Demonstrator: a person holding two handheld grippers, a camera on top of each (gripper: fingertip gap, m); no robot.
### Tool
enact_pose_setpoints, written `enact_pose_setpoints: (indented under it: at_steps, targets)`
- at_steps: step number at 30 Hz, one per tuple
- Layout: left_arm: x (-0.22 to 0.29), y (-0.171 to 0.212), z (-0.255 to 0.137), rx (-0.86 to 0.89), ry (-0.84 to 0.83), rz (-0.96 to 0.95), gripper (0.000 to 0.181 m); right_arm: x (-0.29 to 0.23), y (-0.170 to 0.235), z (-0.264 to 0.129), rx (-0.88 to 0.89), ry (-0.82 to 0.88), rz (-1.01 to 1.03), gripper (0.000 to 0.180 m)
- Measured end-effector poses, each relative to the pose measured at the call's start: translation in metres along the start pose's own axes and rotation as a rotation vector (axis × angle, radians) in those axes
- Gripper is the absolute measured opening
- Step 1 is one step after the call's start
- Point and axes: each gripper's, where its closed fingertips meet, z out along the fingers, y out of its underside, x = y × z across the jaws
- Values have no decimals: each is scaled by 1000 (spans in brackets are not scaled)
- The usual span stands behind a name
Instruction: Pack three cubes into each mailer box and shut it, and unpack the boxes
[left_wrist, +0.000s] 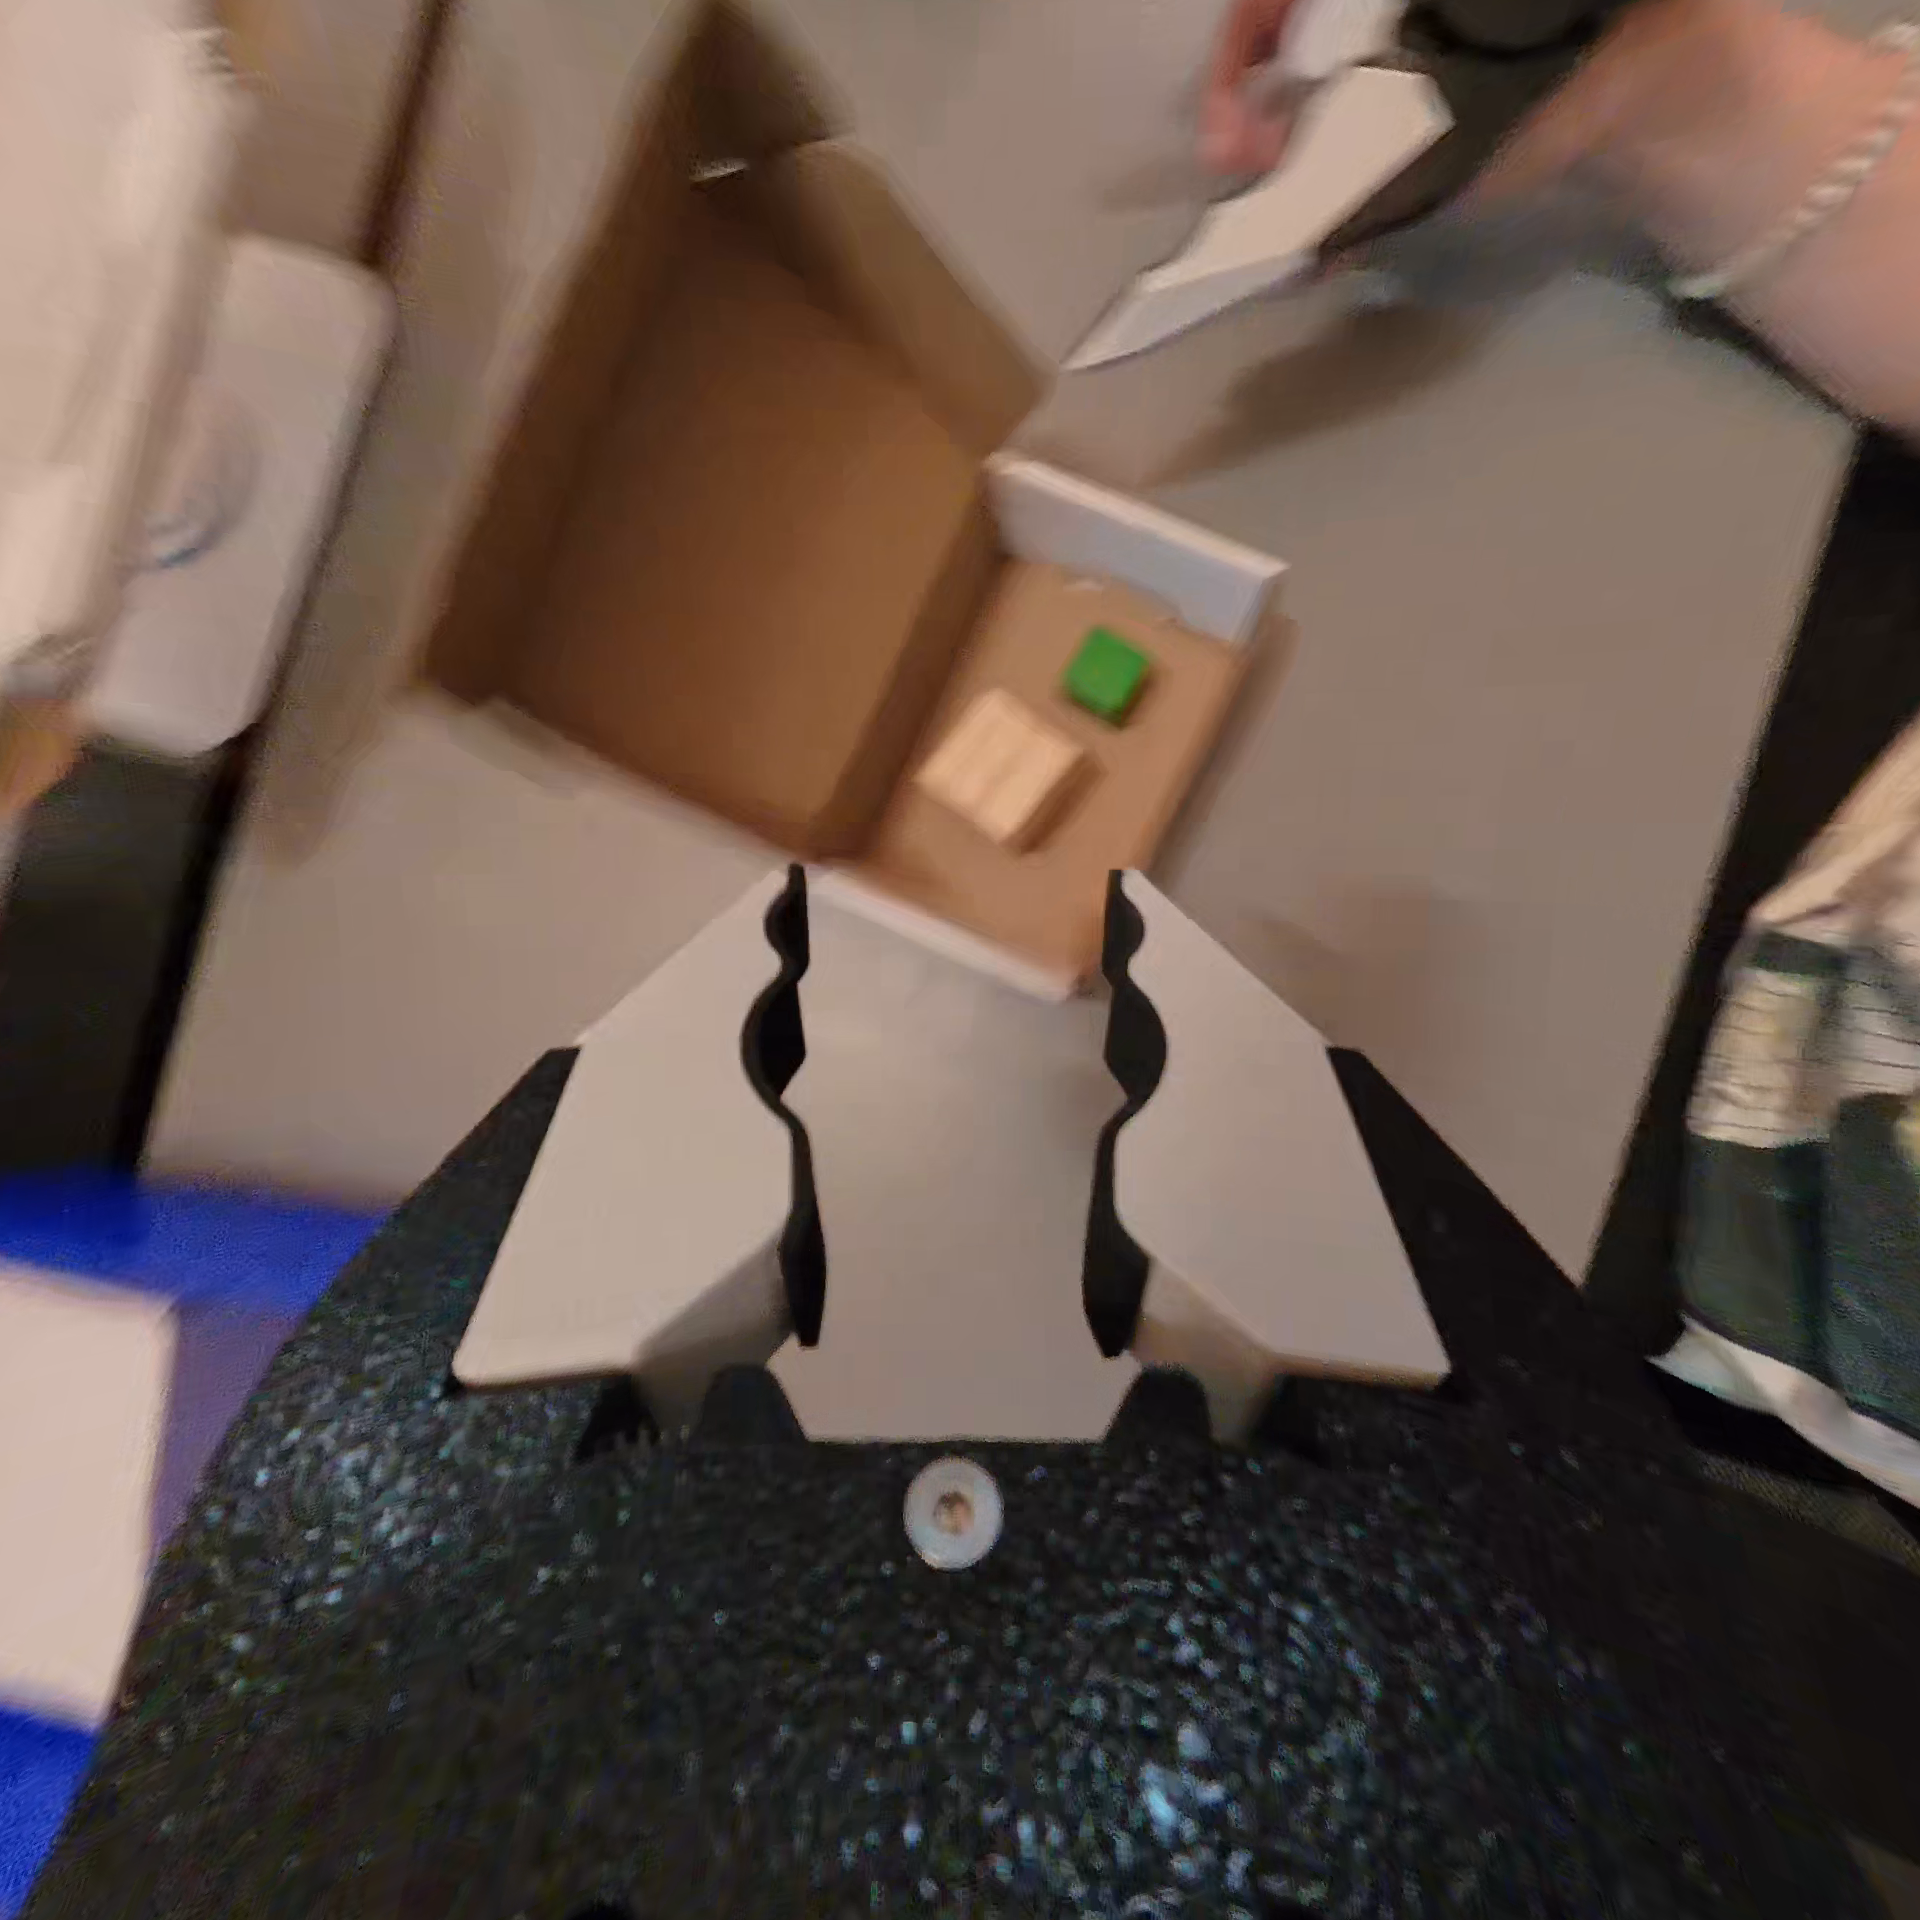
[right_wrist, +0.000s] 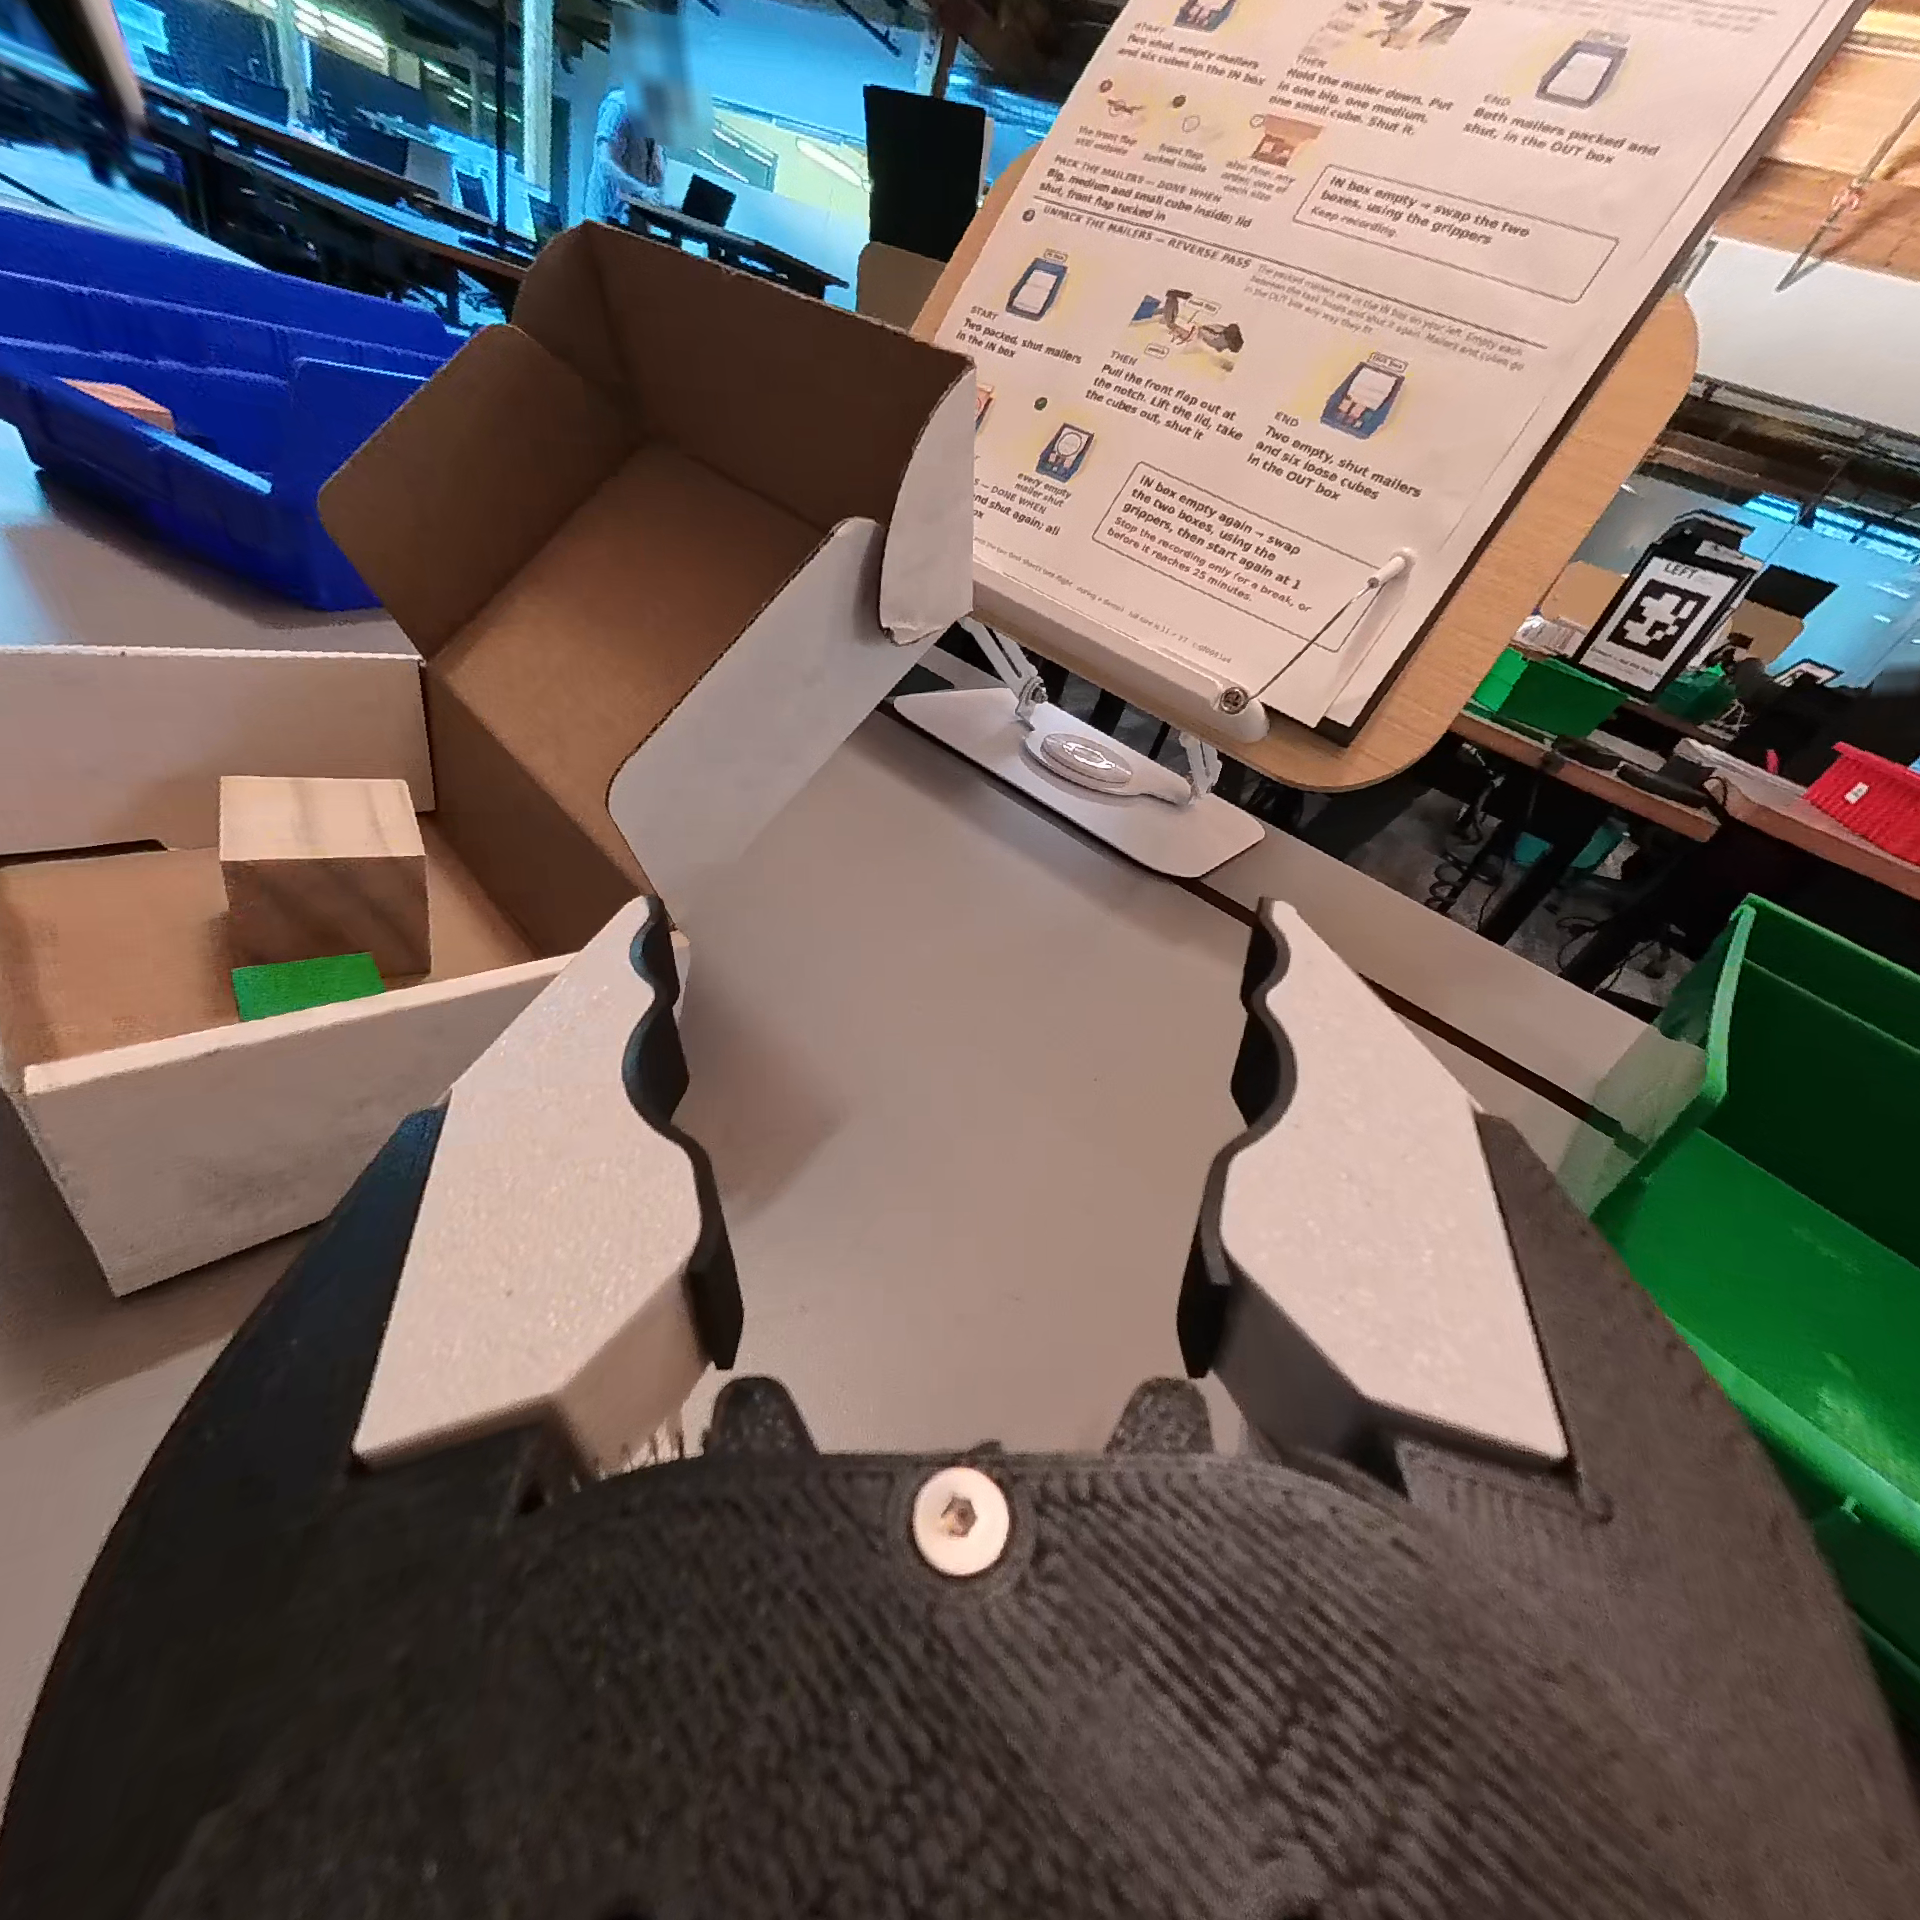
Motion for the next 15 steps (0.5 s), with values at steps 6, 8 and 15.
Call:
enact_pose_setpoints:
  at_steps: [6, 8, 15]
  targets:
    - [-146, 127, -99, -106, -431, -267, 47, -6, 3, 1, -20, -15, -33, 108]
    - [-176, 172, -109, -177, -461, -346, 46, -5, 3, 2, -25, -12, -32, 107]
    - [-206, 258, -62, -433, -156, -324, 50, -8, 15, 10, -114, -42, -21, 109]
